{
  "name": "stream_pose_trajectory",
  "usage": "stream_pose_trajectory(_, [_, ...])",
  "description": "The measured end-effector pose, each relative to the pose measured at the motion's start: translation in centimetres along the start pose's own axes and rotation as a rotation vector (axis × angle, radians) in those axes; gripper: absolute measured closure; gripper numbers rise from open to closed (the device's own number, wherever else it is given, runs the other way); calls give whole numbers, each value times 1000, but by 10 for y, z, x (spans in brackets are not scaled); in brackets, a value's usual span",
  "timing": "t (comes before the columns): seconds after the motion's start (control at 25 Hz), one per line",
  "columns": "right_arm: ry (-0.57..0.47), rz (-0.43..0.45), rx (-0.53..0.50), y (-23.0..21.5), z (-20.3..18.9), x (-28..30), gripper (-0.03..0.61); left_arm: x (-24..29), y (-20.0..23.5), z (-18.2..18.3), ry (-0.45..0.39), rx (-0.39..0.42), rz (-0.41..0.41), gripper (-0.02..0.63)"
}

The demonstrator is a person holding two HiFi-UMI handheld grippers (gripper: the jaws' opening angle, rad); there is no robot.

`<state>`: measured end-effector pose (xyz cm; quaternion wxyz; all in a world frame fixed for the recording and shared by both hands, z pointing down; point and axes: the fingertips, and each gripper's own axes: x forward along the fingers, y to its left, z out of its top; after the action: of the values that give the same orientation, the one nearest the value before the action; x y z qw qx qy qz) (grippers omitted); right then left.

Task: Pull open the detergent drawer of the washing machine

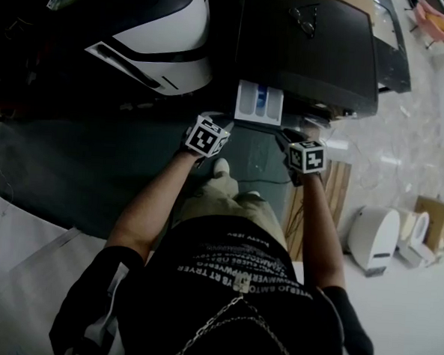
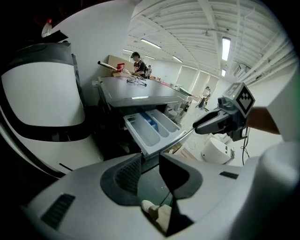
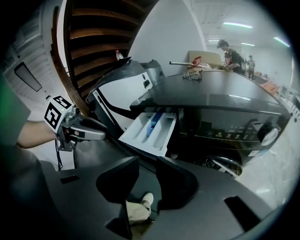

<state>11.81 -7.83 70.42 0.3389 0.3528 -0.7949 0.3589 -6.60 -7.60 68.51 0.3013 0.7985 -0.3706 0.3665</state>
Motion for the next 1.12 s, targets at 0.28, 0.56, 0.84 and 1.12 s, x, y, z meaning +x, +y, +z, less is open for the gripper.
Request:
stream_pose_trajectory(0.28, [-23,22,-8,12,-6,-5,474,-7,-8,-5,-1,7,7,509])
stream_pose_trajectory(0.56, [-14,-10,-47,7,-4,-12,472,-11,-8,-1,-5,-7,10,509])
stream_pose_trajectory(0.84, [-214,-100,-170,28,34,-65,485,-33,-27,5,-149,-62,-17,536])
stream_pose_trajectory(1.12, [-438,-124,-239,67,78,-135,575,-109,-51,66,-434,-15,30,611])
